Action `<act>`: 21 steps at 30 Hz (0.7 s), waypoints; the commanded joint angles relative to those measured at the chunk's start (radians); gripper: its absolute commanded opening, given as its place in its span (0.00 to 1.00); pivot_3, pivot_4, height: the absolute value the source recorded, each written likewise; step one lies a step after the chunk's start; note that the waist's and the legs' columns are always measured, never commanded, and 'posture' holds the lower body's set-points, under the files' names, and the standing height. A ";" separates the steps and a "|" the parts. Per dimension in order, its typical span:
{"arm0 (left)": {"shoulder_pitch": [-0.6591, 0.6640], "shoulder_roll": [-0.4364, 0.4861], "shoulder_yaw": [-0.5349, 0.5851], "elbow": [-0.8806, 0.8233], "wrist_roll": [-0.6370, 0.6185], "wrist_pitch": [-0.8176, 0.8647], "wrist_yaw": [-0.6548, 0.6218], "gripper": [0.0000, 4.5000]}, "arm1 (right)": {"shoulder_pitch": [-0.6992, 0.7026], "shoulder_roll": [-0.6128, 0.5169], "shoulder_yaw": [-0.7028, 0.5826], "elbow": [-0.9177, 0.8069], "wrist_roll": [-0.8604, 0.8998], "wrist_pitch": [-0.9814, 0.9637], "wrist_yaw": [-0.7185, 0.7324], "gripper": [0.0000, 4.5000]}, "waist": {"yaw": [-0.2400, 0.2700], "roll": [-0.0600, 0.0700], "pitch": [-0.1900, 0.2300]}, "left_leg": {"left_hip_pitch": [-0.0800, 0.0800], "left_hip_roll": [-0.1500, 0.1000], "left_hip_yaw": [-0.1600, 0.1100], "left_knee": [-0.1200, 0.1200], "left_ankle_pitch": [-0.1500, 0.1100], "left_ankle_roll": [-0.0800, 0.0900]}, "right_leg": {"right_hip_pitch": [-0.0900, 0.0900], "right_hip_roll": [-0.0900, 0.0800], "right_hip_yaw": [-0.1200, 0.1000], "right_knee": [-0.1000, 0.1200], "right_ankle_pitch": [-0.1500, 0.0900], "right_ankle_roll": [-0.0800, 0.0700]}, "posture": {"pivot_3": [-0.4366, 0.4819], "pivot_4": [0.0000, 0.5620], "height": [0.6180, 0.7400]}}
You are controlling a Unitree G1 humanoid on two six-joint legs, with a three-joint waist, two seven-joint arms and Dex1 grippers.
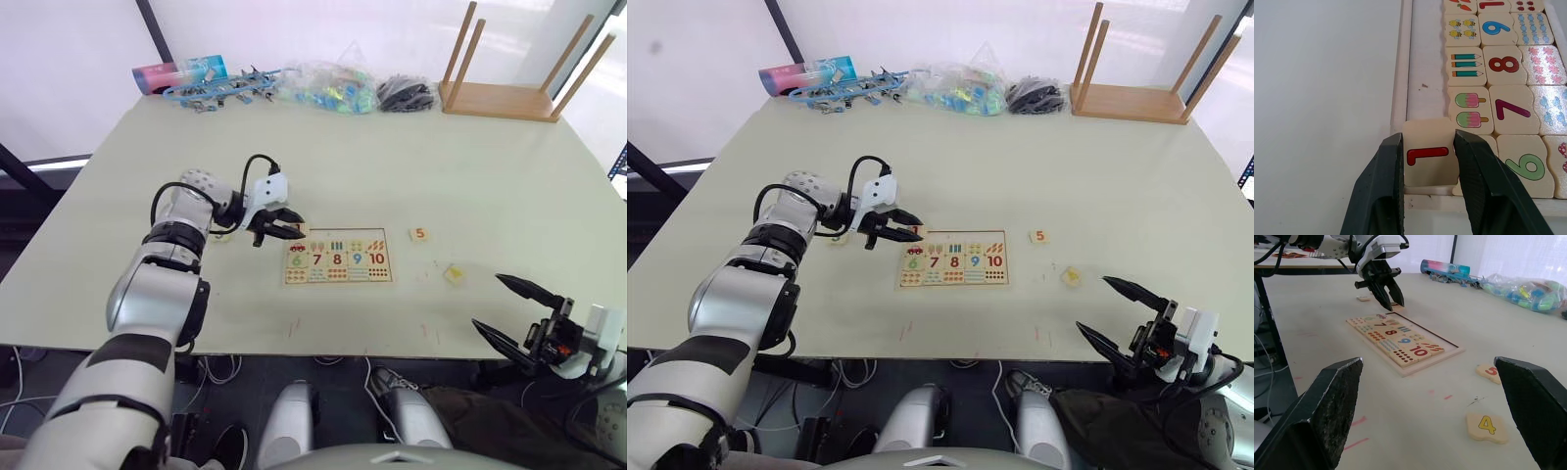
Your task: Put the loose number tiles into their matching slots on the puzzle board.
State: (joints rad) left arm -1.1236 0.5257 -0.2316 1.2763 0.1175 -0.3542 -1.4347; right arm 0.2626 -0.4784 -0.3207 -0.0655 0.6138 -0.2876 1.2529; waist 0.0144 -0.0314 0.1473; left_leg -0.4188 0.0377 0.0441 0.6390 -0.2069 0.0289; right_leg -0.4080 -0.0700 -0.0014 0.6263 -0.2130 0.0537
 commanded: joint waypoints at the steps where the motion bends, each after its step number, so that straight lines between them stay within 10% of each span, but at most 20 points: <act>1: -0.034 -0.003 0.023 0.002 0.010 -0.017 0.016 0.22 | 0.001 -0.009 -0.011 -0.031 0.009 -0.014 -0.007 1.00 | 0.001 0.000 0.000 | 0.000 0.000 0.000 0.000 0.000 0.000 | 0.000 0.000 0.000 0.000 0.000 0.000 | 0.48 0.27 1.00; 12: -0.037 -0.012 0.016 0.018 0.052 -0.036 0.026 0.22 | 0.010 -0.015 -0.012 -0.042 0.009 -0.014 -0.020 1.00 | 0.000 0.000 0.000 | 0.000 0.000 0.000 0.000 0.000 0.000 | 0.000 0.000 0.000 0.000 0.000 0.000 | 0.48 0.27 1.00; 13: -0.036 -0.012 0.016 0.019 0.055 -0.039 0.027 0.45 | 0.011 -0.015 -0.012 -0.043 0.009 -0.014 -0.021 1.00 | 0.000 0.000 0.000 | 0.000 0.000 0.000 0.000 0.000 0.000 | 0.000 0.000 0.000 0.000 0.000 0.000 | 0.48 0.27 1.00; 18: -0.032 -0.011 0.021 0.024 0.061 -0.039 0.025 0.87 | 0.014 -0.016 -0.014 -0.044 0.010 -0.016 -0.021 1.00 | 0.000 0.000 0.000 | 0.000 0.000 0.000 0.000 0.000 0.000 | 0.000 0.000 0.000 0.000 0.000 0.000 | 0.48 0.27 1.00; 21: -0.032 -0.011 0.025 0.024 0.061 -0.041 0.027 0.98 | 0.016 -0.017 -0.015 -0.048 0.010 -0.015 -0.023 1.00 | 0.000 0.000 0.000 | 0.000 0.000 0.000 0.000 0.000 0.000 | 0.000 0.000 0.000 0.001 0.001 0.000 | 0.48 0.27 1.00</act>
State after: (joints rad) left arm -1.1310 0.5070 -0.2246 1.3012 0.1748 -0.3795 -1.4105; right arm 0.2763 -0.4840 -0.3207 -0.0723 0.6139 -0.2876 1.2353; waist 0.0145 -0.0314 0.1473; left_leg -0.4188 0.0376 0.0441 0.6392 -0.2069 0.0289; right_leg -0.4080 -0.0698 -0.0015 0.6269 -0.2124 0.0535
